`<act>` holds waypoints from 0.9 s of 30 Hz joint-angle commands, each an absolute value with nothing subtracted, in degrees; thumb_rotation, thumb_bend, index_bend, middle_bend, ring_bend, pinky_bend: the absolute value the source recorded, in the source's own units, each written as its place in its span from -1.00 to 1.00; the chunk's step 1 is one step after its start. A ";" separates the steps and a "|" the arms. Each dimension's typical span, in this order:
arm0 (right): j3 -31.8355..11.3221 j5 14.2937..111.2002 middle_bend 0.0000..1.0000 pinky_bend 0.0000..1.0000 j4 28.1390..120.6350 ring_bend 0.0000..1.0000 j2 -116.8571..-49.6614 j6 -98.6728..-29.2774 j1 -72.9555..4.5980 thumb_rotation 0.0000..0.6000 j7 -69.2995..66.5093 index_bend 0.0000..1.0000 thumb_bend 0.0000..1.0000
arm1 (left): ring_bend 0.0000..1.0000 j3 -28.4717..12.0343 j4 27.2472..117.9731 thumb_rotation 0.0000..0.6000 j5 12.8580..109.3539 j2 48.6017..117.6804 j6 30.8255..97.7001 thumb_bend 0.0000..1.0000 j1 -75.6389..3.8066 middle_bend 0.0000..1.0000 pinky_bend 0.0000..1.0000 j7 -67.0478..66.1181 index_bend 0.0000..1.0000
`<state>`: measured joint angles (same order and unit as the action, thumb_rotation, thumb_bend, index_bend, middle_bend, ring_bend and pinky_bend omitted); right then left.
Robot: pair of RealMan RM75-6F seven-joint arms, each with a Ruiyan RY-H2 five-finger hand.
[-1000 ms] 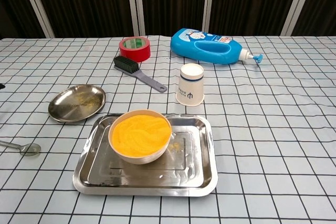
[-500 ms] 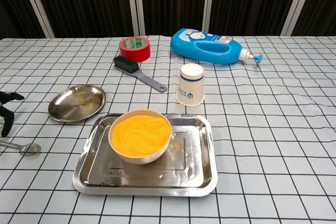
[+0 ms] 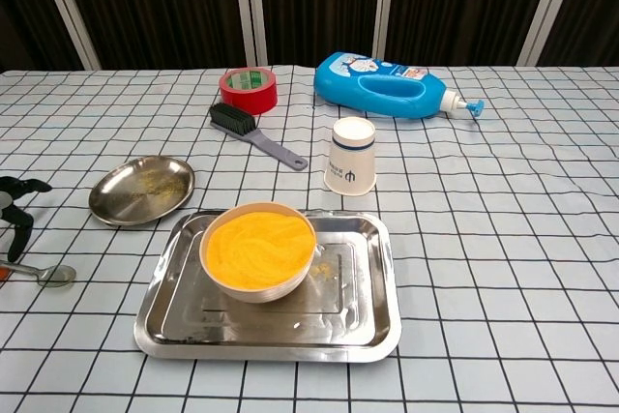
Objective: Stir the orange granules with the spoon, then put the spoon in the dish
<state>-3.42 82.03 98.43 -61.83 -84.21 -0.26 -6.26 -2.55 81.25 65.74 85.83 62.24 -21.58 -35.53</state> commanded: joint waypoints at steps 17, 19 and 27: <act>-3.47 81.93 -1.00 -1.00 98.62 -1.00 -61.79 -84.19 -0.21 1.00 -6.16 -1.00 -0.21 | -1.00 -2.39 82.95 1.00 65.73 85.04 62.99 0.02 -21.93 -1.00 -1.00 -34.53 0.09; -3.46 81.93 -1.00 -1.00 98.66 -1.00 -61.77 -84.21 -0.19 1.00 -6.23 -1.00 -0.21 | -1.00 -2.68 84.27 1.00 66.10 84.46 63.52 0.02 -21.99 -0.99 -1.00 -34.12 0.09; -3.48 82.12 -1.00 -1.00 98.66 -1.00 -61.73 -84.44 -0.10 1.00 -6.40 -1.00 -0.21 | -1.00 -3.62 92.10 1.00 66.82 80.66 65.38 0.02 -22.58 -0.97 -1.00 -35.02 0.10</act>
